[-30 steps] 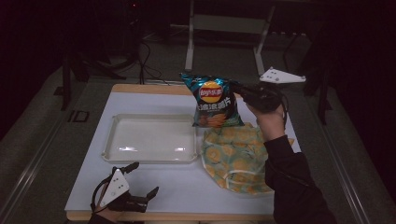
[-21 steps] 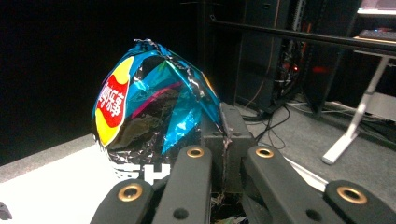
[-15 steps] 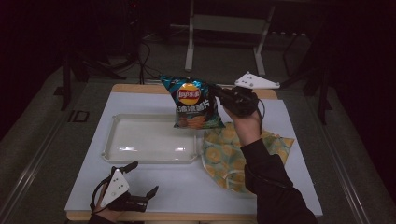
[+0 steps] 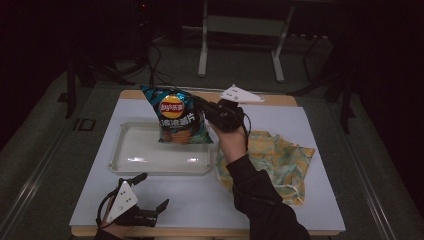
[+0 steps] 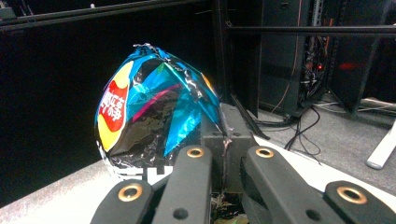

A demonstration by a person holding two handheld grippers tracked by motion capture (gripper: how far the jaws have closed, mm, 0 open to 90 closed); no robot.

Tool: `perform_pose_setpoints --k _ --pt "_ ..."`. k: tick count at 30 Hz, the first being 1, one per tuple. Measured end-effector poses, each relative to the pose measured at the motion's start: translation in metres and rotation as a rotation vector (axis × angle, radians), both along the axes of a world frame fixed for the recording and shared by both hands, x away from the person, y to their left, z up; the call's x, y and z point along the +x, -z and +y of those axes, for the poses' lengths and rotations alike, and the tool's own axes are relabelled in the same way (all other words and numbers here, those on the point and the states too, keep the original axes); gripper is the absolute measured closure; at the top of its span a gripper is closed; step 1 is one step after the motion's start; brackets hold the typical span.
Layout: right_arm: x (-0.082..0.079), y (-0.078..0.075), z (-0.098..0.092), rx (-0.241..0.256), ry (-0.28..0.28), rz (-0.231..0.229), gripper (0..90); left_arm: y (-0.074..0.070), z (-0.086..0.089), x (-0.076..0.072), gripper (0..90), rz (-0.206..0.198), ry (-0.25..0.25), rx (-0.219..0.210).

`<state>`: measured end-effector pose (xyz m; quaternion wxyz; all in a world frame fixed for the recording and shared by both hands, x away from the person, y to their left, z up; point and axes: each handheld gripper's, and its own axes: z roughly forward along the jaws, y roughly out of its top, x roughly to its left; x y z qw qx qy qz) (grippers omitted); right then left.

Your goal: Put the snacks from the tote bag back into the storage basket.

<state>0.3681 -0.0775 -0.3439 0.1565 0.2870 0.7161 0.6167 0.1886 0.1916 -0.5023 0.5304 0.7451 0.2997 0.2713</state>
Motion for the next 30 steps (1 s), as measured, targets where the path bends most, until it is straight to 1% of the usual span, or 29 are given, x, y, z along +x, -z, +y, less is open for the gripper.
perform_pose_setpoints --k 2,3,5,7,8,9,10,11,12,13,14,15,17,18,20,21,23,24,25,28,30 --pt "0.0 0.005 0.008 0.005 -0.013 0.008 90.0 -0.001 0.001 0.0 0.1 -0.001 0.001 -0.014" --pt "0.0 0.005 0.008 0.005 -0.013 0.008 90.0 -0.001 0.001 0.0 0.1 -0.001 0.001 -0.014" --pt "0.001 0.01 0.016 0.004 -0.024 0.009 90.0 -0.001 0.001 0.0 0.1 -0.003 0.004 -0.01" --pt "0.002 0.017 0.026 0.0 -0.03 0.02 90.0 -0.001 0.0 0.0 0.1 -0.001 0.005 -0.005" --pt "0.002 0.017 0.026 0.0 -0.03 0.02 90.0 -0.001 0.0 0.0 0.1 -0.002 0.006 -0.003" --pt "0.003 0.02 0.028 0.009 -0.038 0.034 90.0 -0.001 0.0 0.0 0.1 -0.003 0.006 -0.005" --pt "0.004 0.022 0.03 0.011 -0.04 0.033 90.0 -0.001 0.0 -0.001 0.1 -0.003 0.006 -0.007" --pt "0.004 0.029 0.035 0.018 -0.051 0.052 90.0 -0.001 0.0 -0.001 0.1 -0.006 0.003 -0.009" --pt "0.004 0.029 0.035 0.018 -0.051 0.052 90.0 -0.001 0.0 -0.001 0.1 -0.008 0.001 -0.008" --pt "0.004 0.032 0.037 0.014 -0.049 0.054 90.0 -0.001 0.0 -0.001 0.1 -0.008 0.0 -0.007" --pt "0.004 0.037 0.04 0.012 -0.055 0.068 90.0 -0.001 0.001 -0.001 0.1 -0.009 -0.002 -0.001" --pt "0.005 0.04 0.041 0.017 -0.057 0.074 90.0 -0.001 0.001 -0.001 0.1 -0.01 -0.002 0.0" --pt "0.005 0.04 0.041 0.017 -0.057 0.074 90.0 -0.001 0.0 -0.001 0.1 -0.01 -0.003 0.001" --pt "0.003 0.049 0.043 0.028 -0.057 0.098 90.0 -0.001 0.001 -0.001 0.1 -0.01 -0.012 -0.003" --pt "0.002 0.052 0.044 0.025 -0.052 0.1 90.0 -0.001 0.001 -0.001 0.1 -0.009 -0.013 -0.002" --pt "0.001 0.059 0.045 0.031 -0.058 0.112 90.0 -0.001 0.001 -0.001 0.1 -0.007 -0.012 -0.001" --pt "0.001 0.066 0.046 0.03 -0.053 0.128 90.0 -0.001 0.001 -0.001 0.1 -0.005 -0.01 0.001" --pt "0.001 0.066 0.046 0.03 -0.053 0.128 90.0 -0.001 0.0 -0.001 0.1 -0.004 -0.007 0.001" --pt "0.001 0.071 0.046 0.036 -0.059 0.141 90.0 -0.001 0.0 -0.001 0.1 -0.004 -0.006 0.002" --pt "0.0 0.081 0.049 0.022 -0.066 0.16 90.0 -0.001 0.0 0.0 0.1 -0.003 -0.006 0.004" --pt "0.0 0.084 0.049 0.016 -0.067 0.164 90.0 -0.001 0.001 0.0 0.1 -0.002 -0.007 0.001"
